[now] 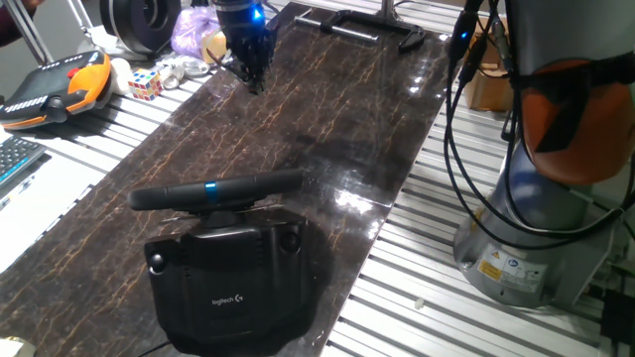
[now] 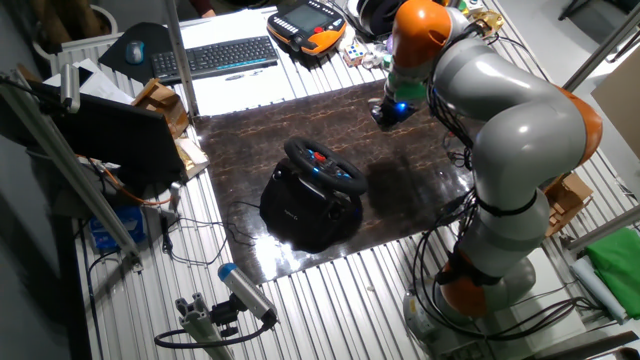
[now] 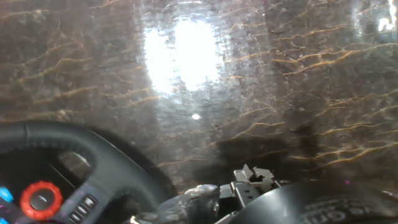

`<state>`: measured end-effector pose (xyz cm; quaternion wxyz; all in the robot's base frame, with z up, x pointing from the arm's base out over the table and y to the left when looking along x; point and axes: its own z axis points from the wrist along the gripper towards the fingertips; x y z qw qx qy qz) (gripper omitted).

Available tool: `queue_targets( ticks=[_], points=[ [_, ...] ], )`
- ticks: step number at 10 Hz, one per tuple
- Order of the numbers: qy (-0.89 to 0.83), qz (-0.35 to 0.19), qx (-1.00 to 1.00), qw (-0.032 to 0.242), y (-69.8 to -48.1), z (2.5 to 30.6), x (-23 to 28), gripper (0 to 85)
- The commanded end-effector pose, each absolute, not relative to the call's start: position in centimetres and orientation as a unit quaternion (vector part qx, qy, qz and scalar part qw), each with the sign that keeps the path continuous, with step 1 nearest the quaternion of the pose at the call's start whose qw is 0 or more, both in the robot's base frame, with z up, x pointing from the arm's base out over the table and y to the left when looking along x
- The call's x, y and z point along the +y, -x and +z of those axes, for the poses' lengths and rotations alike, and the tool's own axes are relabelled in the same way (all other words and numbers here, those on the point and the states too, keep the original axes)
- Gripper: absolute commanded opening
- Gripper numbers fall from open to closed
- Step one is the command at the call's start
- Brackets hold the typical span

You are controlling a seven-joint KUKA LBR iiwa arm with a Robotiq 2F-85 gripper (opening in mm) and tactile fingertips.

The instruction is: Rotate the steering wheel 90 degrees clockwise

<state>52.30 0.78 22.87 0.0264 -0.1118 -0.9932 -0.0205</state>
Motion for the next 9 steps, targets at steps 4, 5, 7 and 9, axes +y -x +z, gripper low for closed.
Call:
queue_targets(
  ticks=[4, 5, 7, 9],
  points=[
    [0.173, -0.058, -0.982, 0.040, -53.5, 21.9, 2.3, 0.7],
    [0.196, -0.078, -0.976, 0.048, -53.7, 21.8, 2.5, 0.7],
    [0.229, -0.098, -0.966, 0.068, -54.1, 21.7, 3.0, 0.7],
    [0.263, -0.100, -0.956, 0.085, -54.3, 22.0, 3.9, 0.7]
  ],
)
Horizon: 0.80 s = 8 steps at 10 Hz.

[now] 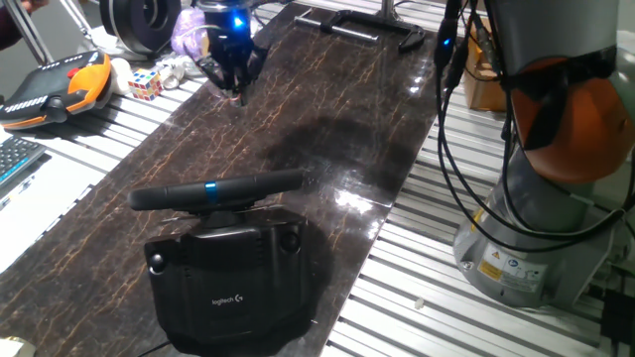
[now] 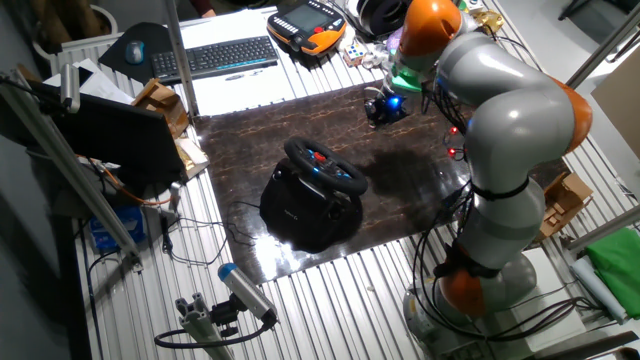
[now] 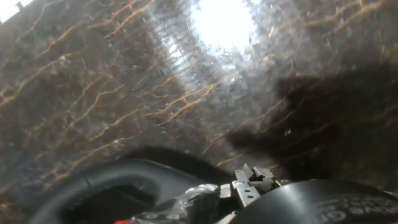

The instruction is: Rotate the steering wheel 90 degrees clockwise

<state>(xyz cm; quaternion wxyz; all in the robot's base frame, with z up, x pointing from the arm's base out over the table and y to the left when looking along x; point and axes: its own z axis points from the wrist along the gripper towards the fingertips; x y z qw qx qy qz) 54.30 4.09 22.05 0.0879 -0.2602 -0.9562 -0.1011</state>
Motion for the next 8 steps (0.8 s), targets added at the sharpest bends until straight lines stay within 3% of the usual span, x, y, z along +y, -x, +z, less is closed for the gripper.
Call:
queue_targets(
  ticks=[1, 8],
  points=[
    [0.271, -0.104, -0.953, 0.090, -54.3, 22.1, 4.3, 0.7],
    [0.281, -0.104, -0.950, 0.093, -54.4, 21.9, 7.0, 0.7]
  ],
)
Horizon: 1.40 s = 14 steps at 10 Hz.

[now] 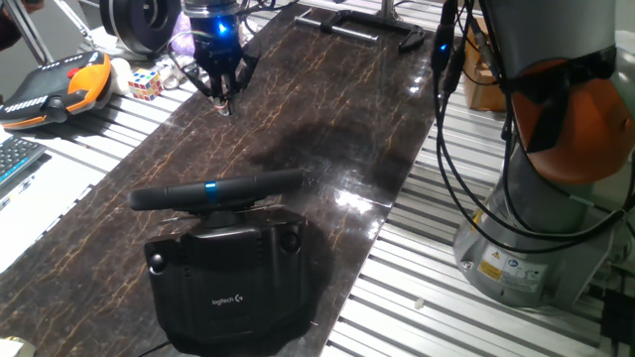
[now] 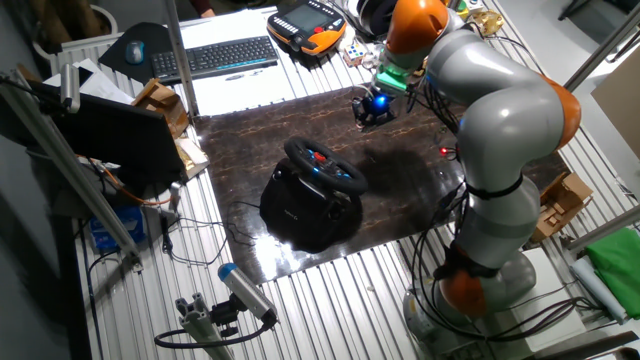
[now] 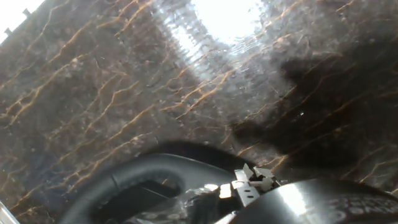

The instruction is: Rotate the steering wheel 90 degrees clockwise

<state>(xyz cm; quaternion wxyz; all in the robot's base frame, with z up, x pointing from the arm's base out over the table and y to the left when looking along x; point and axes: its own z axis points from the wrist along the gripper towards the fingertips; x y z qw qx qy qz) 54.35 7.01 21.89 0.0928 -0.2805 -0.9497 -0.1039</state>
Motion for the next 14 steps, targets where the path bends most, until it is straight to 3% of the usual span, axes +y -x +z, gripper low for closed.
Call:
queue_targets(
  ticks=[1, 6, 14],
  points=[
    [0.281, -0.103, -0.950, 0.093, -54.2, 21.8, 7.4, 0.7],
    [0.293, -0.092, -0.948, 0.078, -53.7, 21.1, 8.9, 0.7],
    [0.327, -0.092, -0.937, 0.078, -53.4, 20.4, 9.7, 0.7]
  ],
)
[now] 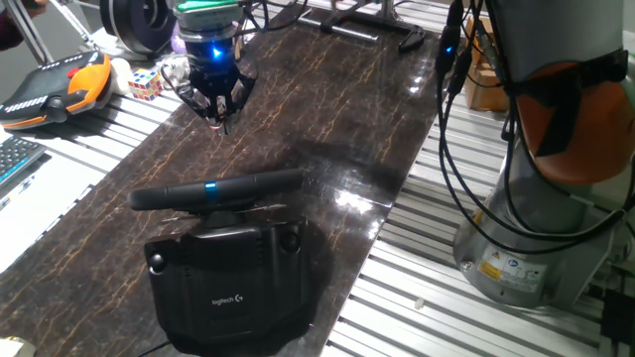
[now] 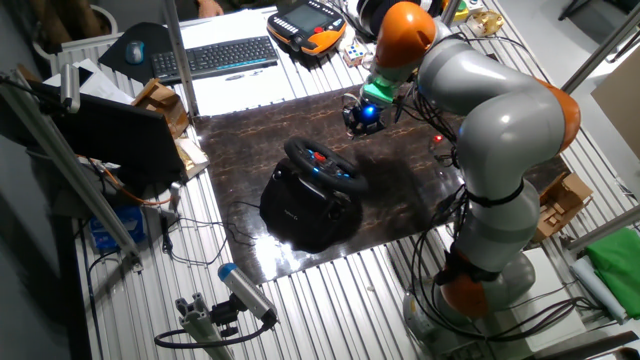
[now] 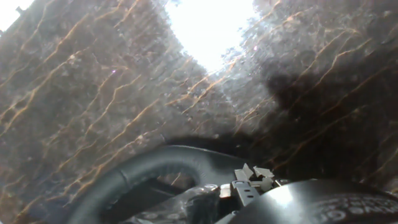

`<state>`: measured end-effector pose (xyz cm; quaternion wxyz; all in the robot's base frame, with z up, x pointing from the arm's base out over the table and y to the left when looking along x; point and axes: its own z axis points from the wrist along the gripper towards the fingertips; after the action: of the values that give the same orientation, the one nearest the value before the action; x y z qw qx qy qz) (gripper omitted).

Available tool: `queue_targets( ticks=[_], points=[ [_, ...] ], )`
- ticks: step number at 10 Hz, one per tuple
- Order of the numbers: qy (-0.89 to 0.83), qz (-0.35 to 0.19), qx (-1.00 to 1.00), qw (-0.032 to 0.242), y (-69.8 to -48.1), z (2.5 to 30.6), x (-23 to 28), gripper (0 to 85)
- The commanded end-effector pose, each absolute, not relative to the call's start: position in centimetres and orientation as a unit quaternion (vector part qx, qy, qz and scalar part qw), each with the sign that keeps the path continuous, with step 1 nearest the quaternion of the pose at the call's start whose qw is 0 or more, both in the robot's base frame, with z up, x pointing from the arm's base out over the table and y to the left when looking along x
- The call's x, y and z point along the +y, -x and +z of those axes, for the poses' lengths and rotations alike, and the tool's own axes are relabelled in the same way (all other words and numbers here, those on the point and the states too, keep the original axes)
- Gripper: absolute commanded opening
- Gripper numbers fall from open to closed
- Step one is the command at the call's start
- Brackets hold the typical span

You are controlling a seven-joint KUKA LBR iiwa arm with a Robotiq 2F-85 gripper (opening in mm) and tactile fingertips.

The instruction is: Rotate the steering wheel 90 degrees clockwise

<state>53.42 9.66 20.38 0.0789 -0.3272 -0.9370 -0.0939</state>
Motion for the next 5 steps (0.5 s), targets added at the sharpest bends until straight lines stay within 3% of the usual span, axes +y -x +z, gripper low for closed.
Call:
queue_targets(
  ticks=[1, 3, 5],
  points=[
    [0.330, -0.100, -0.935, 0.084, -53.41, 20.40, 9.69, 0.7],
    [0.327, -0.118, -0.933, 0.093, -53.41, 20.40, 9.69, 0.7],
    [0.366, -0.113, -0.920, 0.083, -53.41, 20.40, 9.69, 0.7]
  ],
)
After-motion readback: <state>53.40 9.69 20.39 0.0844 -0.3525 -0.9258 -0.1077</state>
